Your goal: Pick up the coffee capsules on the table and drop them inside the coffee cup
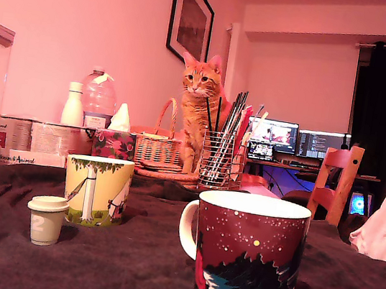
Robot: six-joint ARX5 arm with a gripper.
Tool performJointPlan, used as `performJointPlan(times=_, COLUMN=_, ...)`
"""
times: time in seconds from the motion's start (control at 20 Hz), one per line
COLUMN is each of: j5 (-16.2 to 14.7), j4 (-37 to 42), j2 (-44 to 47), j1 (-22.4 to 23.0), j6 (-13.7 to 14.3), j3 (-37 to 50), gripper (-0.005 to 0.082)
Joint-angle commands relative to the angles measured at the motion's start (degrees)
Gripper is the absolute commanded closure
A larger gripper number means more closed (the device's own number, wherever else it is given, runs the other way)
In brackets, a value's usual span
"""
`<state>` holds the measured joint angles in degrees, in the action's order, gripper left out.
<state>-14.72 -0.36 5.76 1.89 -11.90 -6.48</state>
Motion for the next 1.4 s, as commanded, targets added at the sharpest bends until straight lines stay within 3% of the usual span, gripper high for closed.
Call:
performJointPlan(times=0.0, j5=-0.74, j4=1.95, j2=0.17, j1=0.15, j6=-0.26, j3=-2.32, gripper=0.0774)
performJointPlan(times=0.1, j5=-0.87, j4=1.55, j2=0.22, j1=0.15, j6=-0.77, j3=-2.34, gripper=0.0671)
performJointPlan(times=0.25, j5=-0.68, j4=-1.16, j2=0.61, j1=0.15, j6=-1.88, j3=-2.32, gripper=0.0256)
performJointPlan(times=0.3, j5=-0.70, j4=-1.90, j2=0.68, j1=0.15, j6=-2.29, j3=-2.32, gripper=0.0207)
performJointPlan(times=0.55, j5=2.23, j4=-5.11, j2=0.98, j1=0.15, j6=-1.68, j3=-0.20, gripper=0.0207)
performJointPlan(times=0.85, j5=4.83, j4=3.45, j2=0.98, j1=0.15, j6=-1.62, j3=5.62, gripper=0.0207)
performJointPlan(times=1.35, j5=4.44, j4=5.31, j2=4.13, j1=0.15, j6=-1.09, j3=6.84, gripper=0.0207)
